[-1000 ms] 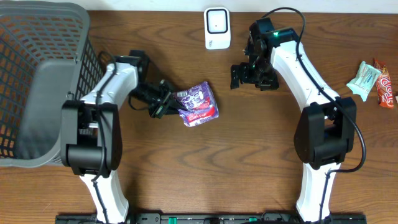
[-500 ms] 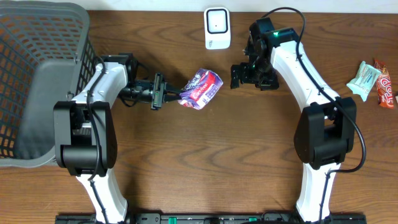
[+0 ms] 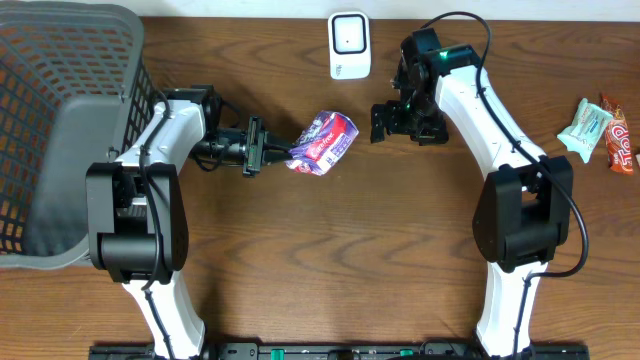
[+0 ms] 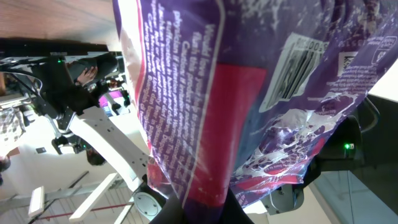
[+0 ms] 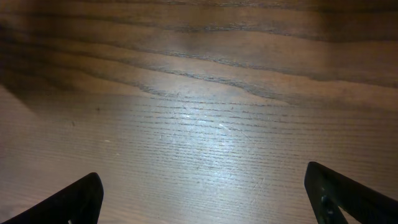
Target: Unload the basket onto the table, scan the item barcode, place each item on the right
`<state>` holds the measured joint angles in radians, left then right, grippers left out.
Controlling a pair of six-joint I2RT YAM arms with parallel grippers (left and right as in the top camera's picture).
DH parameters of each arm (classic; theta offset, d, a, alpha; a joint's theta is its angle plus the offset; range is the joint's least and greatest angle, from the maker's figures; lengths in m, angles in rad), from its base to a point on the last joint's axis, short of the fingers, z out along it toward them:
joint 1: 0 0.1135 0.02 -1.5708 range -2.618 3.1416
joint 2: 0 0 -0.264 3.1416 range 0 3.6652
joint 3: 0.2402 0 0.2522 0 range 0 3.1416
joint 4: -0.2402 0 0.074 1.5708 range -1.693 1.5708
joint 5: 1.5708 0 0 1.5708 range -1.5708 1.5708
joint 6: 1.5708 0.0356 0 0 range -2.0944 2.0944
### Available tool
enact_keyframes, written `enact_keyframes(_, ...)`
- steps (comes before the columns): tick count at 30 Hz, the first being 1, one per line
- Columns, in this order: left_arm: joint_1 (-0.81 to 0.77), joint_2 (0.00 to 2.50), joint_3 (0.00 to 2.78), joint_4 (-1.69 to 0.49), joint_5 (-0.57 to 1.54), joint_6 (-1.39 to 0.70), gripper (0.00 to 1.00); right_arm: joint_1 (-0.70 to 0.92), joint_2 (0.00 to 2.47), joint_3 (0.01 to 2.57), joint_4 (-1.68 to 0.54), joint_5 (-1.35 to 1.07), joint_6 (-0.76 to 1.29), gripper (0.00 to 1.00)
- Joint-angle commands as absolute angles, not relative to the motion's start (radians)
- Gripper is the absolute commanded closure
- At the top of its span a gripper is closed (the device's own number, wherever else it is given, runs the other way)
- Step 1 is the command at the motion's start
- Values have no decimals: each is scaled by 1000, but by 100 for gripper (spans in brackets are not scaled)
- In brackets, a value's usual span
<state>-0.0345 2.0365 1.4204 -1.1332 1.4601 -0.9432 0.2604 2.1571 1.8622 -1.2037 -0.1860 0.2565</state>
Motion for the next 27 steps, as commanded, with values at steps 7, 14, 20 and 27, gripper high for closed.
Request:
enact_keyframes(7, -31, 2030, 1435, -1100, 1311, -948, 93, 263, 2139, 1859, -1203, -182, 269, 1)
enact_keyframes(14, -32, 2030, 1435, -919, 949, -775, 93, 263, 2139, 1859, -1203, -182, 269, 1)
enact_keyframes(20, -36, 2030, 1436, -906, 764, -632, 92, 263, 2139, 1859, -1203, -182, 269, 1)
enact_keyframes(27, -70, 2000, 1438, -907, 590, -501, 84, 263, 2139, 1859, -1203, -182, 269, 1)
